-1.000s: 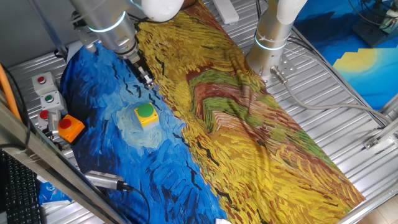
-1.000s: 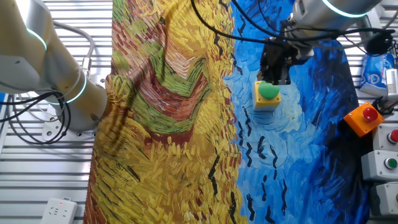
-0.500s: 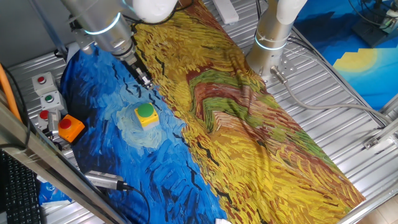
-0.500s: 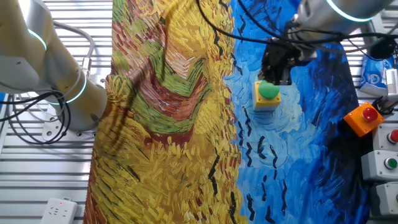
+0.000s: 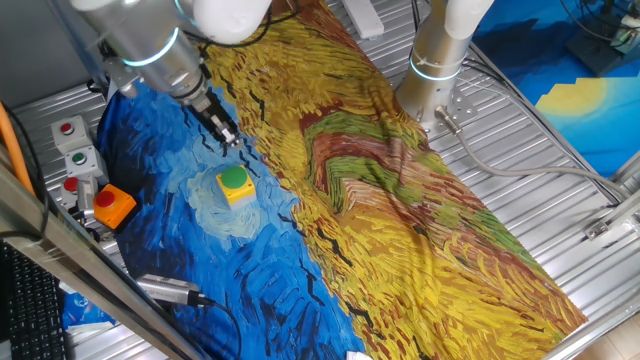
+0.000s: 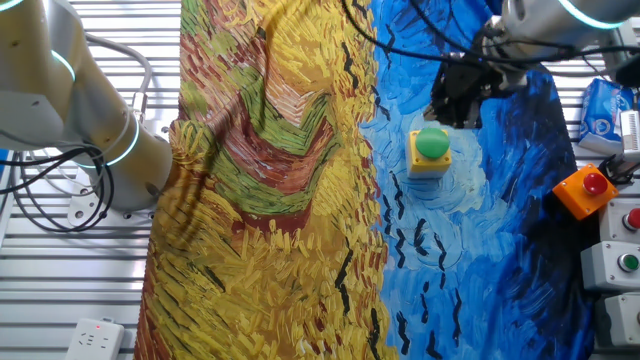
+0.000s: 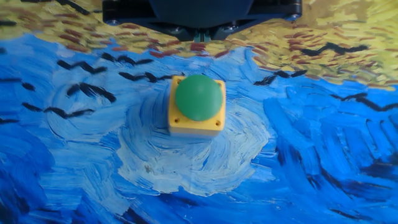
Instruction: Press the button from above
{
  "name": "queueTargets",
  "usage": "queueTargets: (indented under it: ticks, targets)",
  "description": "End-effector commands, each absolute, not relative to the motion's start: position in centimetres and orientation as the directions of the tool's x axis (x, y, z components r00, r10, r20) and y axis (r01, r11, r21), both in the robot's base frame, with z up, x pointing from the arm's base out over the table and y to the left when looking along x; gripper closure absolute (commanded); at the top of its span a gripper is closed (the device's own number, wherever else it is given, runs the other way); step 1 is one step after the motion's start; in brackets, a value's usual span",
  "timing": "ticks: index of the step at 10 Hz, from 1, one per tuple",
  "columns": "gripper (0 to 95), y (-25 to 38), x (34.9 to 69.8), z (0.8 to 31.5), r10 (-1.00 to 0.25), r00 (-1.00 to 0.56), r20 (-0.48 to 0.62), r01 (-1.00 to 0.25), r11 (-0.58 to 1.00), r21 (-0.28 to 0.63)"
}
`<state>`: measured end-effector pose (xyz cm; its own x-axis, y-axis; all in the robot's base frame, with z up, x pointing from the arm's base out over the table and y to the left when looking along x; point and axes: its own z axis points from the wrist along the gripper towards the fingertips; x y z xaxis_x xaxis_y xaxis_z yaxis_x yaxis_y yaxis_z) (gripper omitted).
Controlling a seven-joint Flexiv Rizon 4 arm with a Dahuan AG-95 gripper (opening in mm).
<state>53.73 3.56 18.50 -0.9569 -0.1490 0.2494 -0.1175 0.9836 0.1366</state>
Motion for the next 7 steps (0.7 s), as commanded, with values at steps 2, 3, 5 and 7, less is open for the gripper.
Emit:
queueTargets:
  ticks: [2,3,5,7]
  targets:
    - [95.0,4.73,53.71,18.56,-0.101,-0.963,0.250,-0.073,0.990,0.119]
    - [95.0,4.73,53.71,18.56,-0.098,-0.963,0.250,-0.070,0.990,0.119]
    - [95.0,4.62,53.55,18.54,-0.069,-0.964,0.256,-0.042,0.993,0.112]
    - [95.0,3.95,53.05,18.54,-0.062,-0.963,0.261,-0.034,0.993,0.113]
